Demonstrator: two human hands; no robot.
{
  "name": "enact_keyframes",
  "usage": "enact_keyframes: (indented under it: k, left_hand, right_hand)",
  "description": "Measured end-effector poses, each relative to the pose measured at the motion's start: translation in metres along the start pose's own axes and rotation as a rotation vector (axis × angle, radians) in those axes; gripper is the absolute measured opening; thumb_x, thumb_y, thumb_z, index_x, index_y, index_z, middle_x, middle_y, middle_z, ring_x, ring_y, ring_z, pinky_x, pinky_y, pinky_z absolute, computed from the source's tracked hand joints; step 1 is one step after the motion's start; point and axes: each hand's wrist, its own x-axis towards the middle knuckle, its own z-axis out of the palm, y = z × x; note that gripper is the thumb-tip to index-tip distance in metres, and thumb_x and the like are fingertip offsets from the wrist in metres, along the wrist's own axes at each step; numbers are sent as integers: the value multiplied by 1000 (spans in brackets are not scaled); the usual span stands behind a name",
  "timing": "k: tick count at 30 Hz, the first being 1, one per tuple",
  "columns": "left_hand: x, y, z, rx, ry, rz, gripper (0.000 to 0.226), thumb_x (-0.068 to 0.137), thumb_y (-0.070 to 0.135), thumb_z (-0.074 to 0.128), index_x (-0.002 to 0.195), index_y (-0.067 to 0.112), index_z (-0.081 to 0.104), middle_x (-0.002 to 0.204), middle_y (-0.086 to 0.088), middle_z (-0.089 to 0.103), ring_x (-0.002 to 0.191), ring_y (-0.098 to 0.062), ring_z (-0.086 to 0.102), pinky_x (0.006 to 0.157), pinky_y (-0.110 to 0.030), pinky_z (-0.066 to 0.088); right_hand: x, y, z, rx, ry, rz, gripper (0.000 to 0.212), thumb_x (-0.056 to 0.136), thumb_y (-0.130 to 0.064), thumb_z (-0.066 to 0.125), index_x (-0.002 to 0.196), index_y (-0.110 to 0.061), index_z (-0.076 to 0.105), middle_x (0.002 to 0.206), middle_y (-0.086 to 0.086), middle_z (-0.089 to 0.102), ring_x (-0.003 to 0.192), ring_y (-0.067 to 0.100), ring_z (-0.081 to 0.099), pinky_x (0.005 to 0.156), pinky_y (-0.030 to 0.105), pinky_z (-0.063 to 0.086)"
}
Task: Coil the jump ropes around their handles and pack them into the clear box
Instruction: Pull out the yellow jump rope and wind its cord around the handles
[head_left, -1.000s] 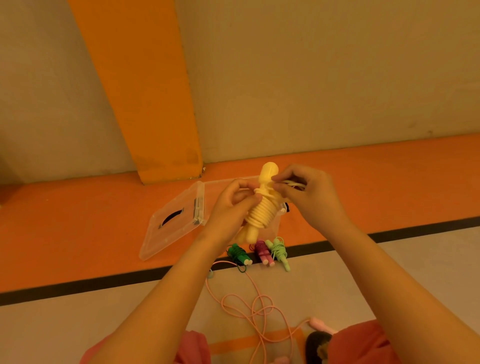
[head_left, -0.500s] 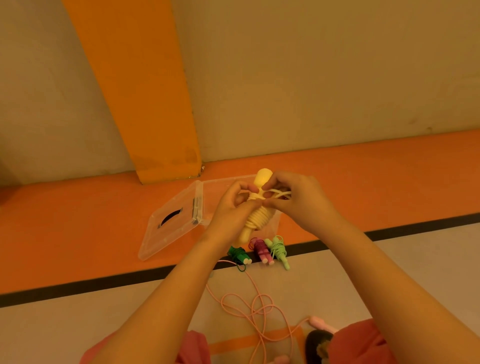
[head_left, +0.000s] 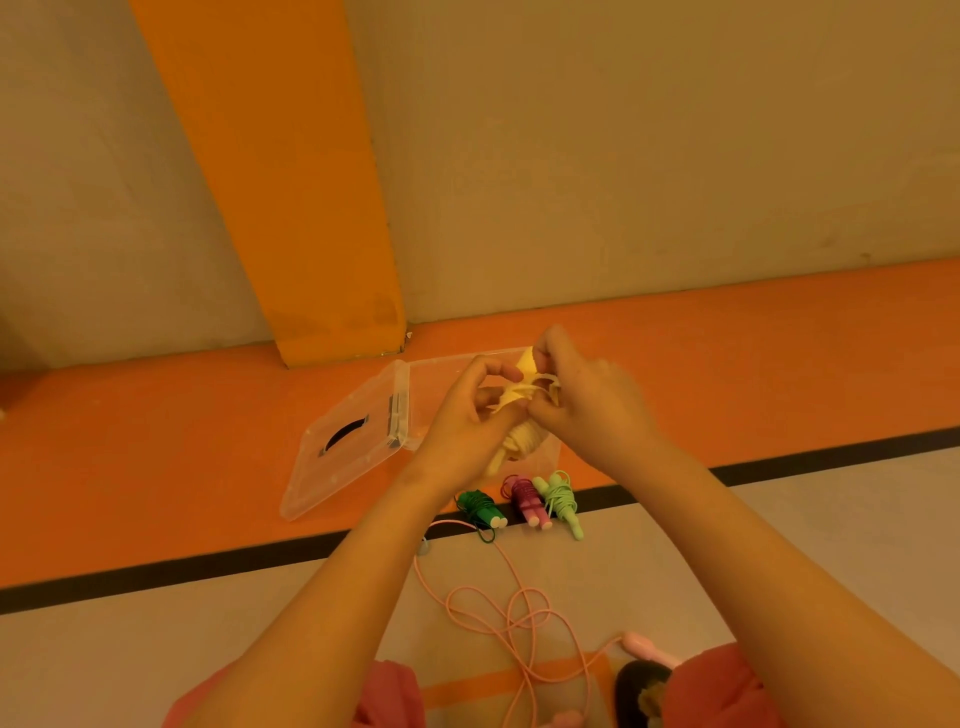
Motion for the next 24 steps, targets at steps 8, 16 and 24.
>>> enact_keyframes:
  k: [8, 16, 24]
  left_hand:
    - [10, -6, -7, 184, 68, 176, 8, 88, 9, 64, 86, 15, 60, 113, 5, 62, 103, -16, 59, 74, -27, 48]
    - [13, -6, -4, 193, 121, 228, 8, 88, 8, 64, 88, 16, 66, 96, 12, 65, 83, 3, 58, 71, -17, 46]
    - [13, -2, -2, 95, 206, 182, 6, 91, 9, 61, 90, 14, 64, 96, 5, 65, 80, 2, 59, 70, -23, 50]
  right_hand:
    - [3, 3, -7, 852, -84, 216, 35, 84, 9, 50, 81, -19, 29, 61, -12, 52, 49, -2, 35, 47, 16, 28]
    - [2, 2, -5, 721, -133, 166, 36, 80, 0, 66, 84, -22, 38, 81, 0, 48, 55, 0, 38, 52, 17, 32]
    - [2, -6, -1, 449, 31, 81, 20, 87, -14, 63, 96, -21, 47, 78, -13, 48, 63, 0, 42, 54, 16, 32]
